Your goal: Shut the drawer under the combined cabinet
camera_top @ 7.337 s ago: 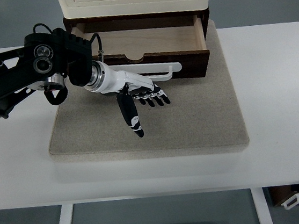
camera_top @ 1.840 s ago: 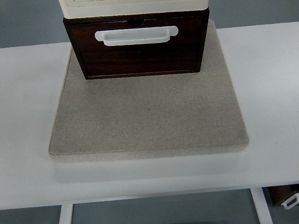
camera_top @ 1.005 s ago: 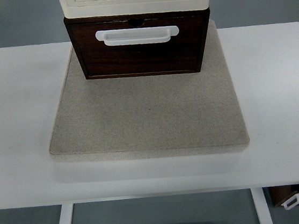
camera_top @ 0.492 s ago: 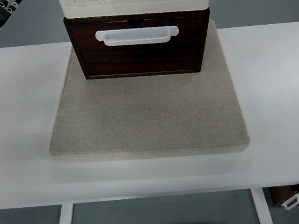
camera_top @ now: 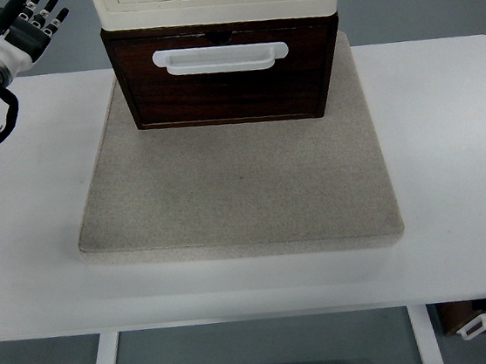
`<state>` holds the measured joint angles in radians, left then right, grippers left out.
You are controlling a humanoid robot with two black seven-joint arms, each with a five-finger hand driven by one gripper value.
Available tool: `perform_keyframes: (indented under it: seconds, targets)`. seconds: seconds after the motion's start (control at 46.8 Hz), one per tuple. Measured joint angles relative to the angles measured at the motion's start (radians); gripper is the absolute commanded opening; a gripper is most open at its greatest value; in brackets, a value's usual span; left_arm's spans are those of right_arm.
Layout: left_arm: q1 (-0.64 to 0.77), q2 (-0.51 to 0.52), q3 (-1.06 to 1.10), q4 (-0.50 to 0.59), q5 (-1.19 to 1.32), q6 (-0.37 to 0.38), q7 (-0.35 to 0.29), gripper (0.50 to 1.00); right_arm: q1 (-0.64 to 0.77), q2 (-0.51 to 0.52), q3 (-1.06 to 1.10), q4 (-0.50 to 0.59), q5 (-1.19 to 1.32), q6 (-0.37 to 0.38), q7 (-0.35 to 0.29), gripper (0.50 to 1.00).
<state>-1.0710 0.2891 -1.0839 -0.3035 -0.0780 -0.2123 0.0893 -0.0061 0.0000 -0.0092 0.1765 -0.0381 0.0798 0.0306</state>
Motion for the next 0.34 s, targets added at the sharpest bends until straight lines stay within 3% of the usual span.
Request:
perform_keyframes:
  seconds: [0.342]
  targets:
    - [0.011, -0.026, 0.002, 0.000, 0.012, -0.003, -0.013, 0.996, 0.000, 0.000, 0.005, 0.000, 0.000, 0.000, 0.000, 0.952]
